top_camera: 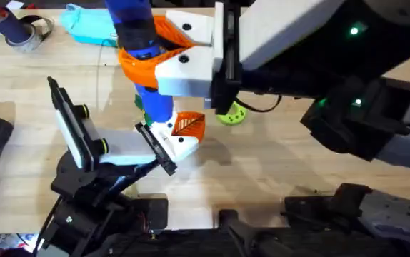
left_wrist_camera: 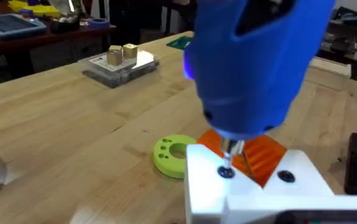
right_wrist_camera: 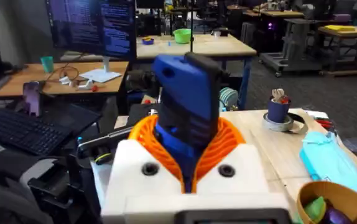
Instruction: Pick up the gripper from the table and insert it into the empty holder that is missing its gripper. Then pick up a screw, insert it into the mounting hole, and use the screwdriver to tighten it. Finally, clean up the table by picking up the vegetable and placing it into the bucket.
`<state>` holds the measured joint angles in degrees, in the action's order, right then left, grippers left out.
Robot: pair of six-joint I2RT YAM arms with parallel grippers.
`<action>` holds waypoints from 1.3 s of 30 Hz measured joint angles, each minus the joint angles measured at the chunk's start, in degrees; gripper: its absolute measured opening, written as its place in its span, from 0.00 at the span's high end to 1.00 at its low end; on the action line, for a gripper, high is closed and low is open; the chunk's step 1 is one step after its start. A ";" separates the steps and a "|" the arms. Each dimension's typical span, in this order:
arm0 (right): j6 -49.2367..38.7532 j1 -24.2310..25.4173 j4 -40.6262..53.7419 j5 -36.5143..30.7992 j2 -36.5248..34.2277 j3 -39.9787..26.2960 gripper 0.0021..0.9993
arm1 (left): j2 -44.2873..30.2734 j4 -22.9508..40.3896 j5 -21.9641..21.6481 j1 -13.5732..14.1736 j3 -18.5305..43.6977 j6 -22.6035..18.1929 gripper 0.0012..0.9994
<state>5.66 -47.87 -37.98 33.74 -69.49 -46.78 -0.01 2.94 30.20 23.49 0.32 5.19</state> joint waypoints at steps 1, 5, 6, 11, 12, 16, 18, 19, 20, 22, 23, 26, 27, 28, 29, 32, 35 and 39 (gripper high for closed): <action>0.17 0.05 0.00 0.02 0.00 0.00 0.95 | 0.00 0.00 0.00 0.00 0.00 0.00 0.99; 0.47 0.81 0.00 0.18 0.00 0.00 0.95 | 0.00 0.00 0.00 0.00 0.00 0.00 0.99; 0.56 1.29 0.00 0.23 0.00 0.00 0.95 | 0.00 0.00 0.00 0.00 0.00 0.00 0.99; 0.64 7.13 0.79 0.53 0.02 0.00 0.95 | -0.02 0.00 0.00 0.00 0.00 0.00 0.99; 0.73 8.86 1.36 0.43 0.02 0.00 0.95 | 0.00 0.00 0.00 0.00 0.00 0.00 0.99; 0.78 16.72 6.15 0.24 0.02 0.00 0.95 | 0.00 0.00 0.00 0.00 0.00 0.00 0.99; 0.86 20.77 9.57 0.12 0.02 0.00 0.95 | 0.00 0.00 0.02 0.00 0.00 0.00 0.99; 0.76 22.78 12.38 -0.07 0.02 -0.07 0.95 | 0.00 0.00 0.00 0.00 0.00 0.00 0.99; 0.78 24.73 15.59 -0.27 0.02 -0.13 0.95 | 0.00 0.00 0.00 0.00 0.00 0.00 0.99; 0.80 28.22 21.66 -1.20 0.02 -0.06 0.95 | 0.00 0.00 0.00 0.00 0.00 -0.02 0.99; 0.80 29.80 24.38 -1.91 0.02 -0.02 0.95 | 0.00 0.00 0.00 0.00 0.00 -0.02 0.99; 1.02 34.12 28.78 -4.22 0.00 0.07 0.95 | 0.00 0.00 0.00 0.00 0.00 0.00 0.99; 1.19 35.53 29.66 -4.63 0.00 0.07 0.95 | 0.00 0.00 0.00 0.00 0.00 0.00 0.99; 1.43 36.67 30.34 -5.02 0.00 0.07 0.95 | 0.00 0.00 0.00 0.00 0.00 -0.02 0.99; 1.52 37.76 31.39 -5.45 0.00 0.07 0.95 | -0.02 0.00 0.00 0.00 0.00 0.00 0.99; -1.28 39.93 35.56 -6.35 0.02 0.02 0.95 | 0.00 0.00 0.00 0.00 0.00 0.00 0.99; -9.37 40.60 40.75 -9.95 -0.47 0.02 0.95 | 0.00 0.00 0.00 0.00 0.00 0.00 0.99; -26.16 40.58 44.00 -17.96 -4.92 0.02 0.95 | 0.00 0.00 0.00 0.00 0.00 0.00 0.99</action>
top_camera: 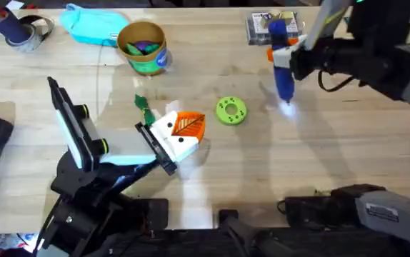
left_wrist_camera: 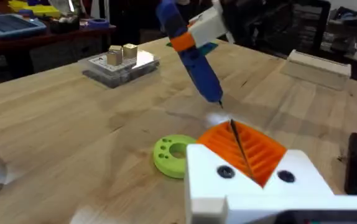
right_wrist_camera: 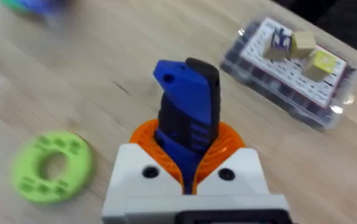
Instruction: Pick up the gripper from the table and insert it into the empty holder that is missing its gripper. Then pick up a screw, insert it into the mounting hole, and use the screwdriver to tighten it. Finally, clean up the table by picking up the vegetable and placing it into the bucket.
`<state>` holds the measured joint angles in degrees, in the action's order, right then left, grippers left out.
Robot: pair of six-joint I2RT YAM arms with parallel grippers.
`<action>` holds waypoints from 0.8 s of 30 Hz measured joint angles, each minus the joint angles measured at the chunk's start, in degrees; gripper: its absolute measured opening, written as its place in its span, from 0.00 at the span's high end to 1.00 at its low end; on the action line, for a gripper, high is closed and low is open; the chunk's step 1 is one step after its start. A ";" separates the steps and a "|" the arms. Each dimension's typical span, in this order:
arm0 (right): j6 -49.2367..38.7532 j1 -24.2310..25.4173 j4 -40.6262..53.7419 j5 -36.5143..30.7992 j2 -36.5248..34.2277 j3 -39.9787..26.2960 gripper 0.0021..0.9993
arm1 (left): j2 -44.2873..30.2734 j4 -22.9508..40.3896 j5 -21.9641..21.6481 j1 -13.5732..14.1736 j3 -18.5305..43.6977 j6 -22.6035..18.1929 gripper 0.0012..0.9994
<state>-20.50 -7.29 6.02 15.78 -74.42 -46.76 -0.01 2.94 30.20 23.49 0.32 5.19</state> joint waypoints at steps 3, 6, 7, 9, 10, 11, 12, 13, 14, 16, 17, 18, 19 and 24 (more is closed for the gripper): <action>-11.55 0.02 -0.03 -4.74 -4.32 0.00 0.96 | 0.00 0.00 0.00 0.00 0.00 0.00 0.99; -18.98 -0.24 -0.29 -7.01 -7.68 0.00 0.96 | 0.00 0.00 0.00 0.00 0.00 0.00 0.99; -20.63 -0.52 -0.37 -7.50 -8.56 0.00 0.96 | 0.00 0.00 0.00 0.00 0.00 0.00 0.99; -23.46 -1.35 -0.39 -8.20 -9.95 0.00 0.96 | 0.00 0.00 0.00 0.00 0.00 0.00 0.99; -24.80 -1.91 -0.37 -8.50 -10.54 0.00 0.96 | 0.00 0.00 0.00 0.00 0.00 0.00 0.99; -26.17 -2.56 -0.16 -8.72 -11.06 0.00 0.96 | 0.00 0.00 0.00 0.00 0.00 0.00 0.99; -27.53 -3.25 0.08 -8.88 -11.56 0.00 0.96 | 0.00 0.00 0.00 0.00 0.00 0.00 0.99; -29.08 -4.13 0.31 -9.17 -12.06 0.00 0.96 | 0.00 0.00 0.00 0.00 0.00 0.00 0.99; -30.18 -4.84 0.43 -9.53 -12.47 0.00 0.95 | 0.00 0.00 0.00 0.00 0.00 0.00 0.99; -31.87 -6.33 0.44 -10.23 -13.49 0.00 0.82 | -0.02 0.00 0.00 0.00 0.00 0.00 0.99; -32.70 -7.07 0.46 -10.37 -14.19 0.00 0.67 | 0.00 0.00 0.00 0.00 0.00 0.00 0.99; -32.95 -7.56 0.48 -10.46 -14.75 0.00 0.56 | 0.00 0.00 0.00 0.00 0.00 0.00 0.99; -33.43 -8.11 0.41 -10.46 -15.30 0.00 0.40 | 0.00 0.00 0.00 0.00 0.00 0.00 0.99; -31.29 -9.70 0.46 -10.59 -15.80 -0.02 0.01 | 0.00 0.00 0.00 0.00 0.00 0.00 0.99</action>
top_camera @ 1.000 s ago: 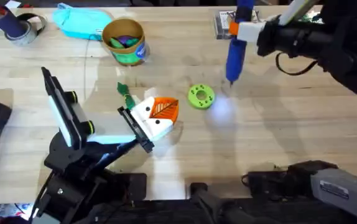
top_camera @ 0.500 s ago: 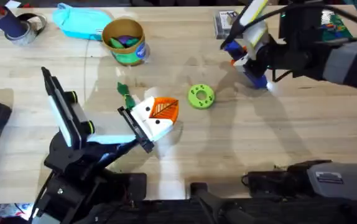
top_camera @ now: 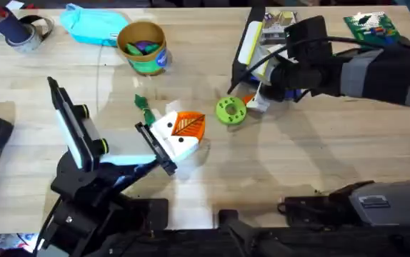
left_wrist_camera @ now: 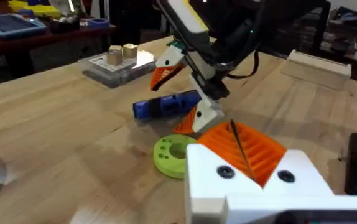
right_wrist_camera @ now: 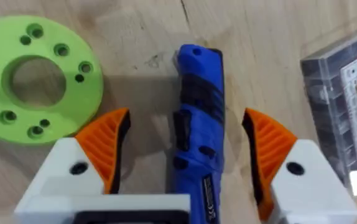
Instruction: Pick up the gripper from the table and insert it into the empty holder that is missing its gripper. Then pick up a screw, insert it into the mounting hole, and use the screwdriver to tighten it. Finally, clean up the table by picking up the vegetable and placing it into the bucket.
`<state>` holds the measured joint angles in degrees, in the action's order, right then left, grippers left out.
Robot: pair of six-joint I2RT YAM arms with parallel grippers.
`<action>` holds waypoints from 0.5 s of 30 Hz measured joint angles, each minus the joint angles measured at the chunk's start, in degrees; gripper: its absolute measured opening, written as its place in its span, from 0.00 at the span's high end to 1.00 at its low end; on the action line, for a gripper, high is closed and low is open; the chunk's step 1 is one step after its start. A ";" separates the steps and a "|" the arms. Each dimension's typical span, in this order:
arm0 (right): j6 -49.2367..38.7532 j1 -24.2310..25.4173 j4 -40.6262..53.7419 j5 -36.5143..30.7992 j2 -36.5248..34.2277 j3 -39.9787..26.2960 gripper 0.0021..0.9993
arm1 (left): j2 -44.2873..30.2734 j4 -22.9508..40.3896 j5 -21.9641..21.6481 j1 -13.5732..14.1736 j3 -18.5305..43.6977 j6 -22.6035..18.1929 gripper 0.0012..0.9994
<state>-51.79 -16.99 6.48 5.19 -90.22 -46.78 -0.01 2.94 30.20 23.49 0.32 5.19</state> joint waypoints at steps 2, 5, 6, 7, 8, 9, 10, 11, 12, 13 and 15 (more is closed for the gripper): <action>2.83 -0.42 0.83 -0.02 0.24 -0.04 0.00 | 0.00 0.00 0.00 0.00 0.00 -0.02 0.99; 7.29 -0.91 2.70 -0.13 2.06 -0.04 0.00 | 0.00 0.00 0.00 0.00 0.00 0.00 0.99; 8.71 -1.08 3.18 -0.15 3.17 -0.04 0.00 | 0.00 0.00 0.00 0.00 0.00 0.00 0.99; 10.30 -1.33 3.61 -0.24 4.65 -0.04 0.00 | 0.00 0.00 0.00 0.00 0.00 0.00 0.99; 11.86 -1.63 4.32 -0.28 6.57 -0.04 0.00 | 0.00 0.00 0.00 0.00 0.00 -0.02 0.99; 13.18 -1.85 4.78 -0.28 8.55 -0.06 0.00 | 0.00 0.00 0.00 0.00 0.00 -0.02 0.99; 14.47 -2.14 5.52 -0.31 10.78 -0.11 0.00 | 0.00 0.00 0.00 0.00 0.00 0.00 0.99; 15.67 -2.43 6.62 -0.33 13.28 -0.11 0.00 | 0.00 0.00 0.00 0.00 0.00 0.00 0.99; 16.76 -2.71 7.61 -0.26 15.75 -0.13 0.00 | 0.00 0.00 0.00 0.00 0.00 0.00 0.99; 17.85 -2.96 8.36 -0.26 18.18 -0.17 0.00 | 0.00 0.00 0.00 0.00 0.00 0.00 0.99; 20.61 -3.58 10.41 -0.22 22.91 -0.30 0.00 | 0.00 0.00 0.00 0.00 0.00 0.00 0.99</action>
<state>-31.18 -20.57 16.89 4.97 -67.31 -47.08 -0.01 2.94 30.20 23.49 0.32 5.19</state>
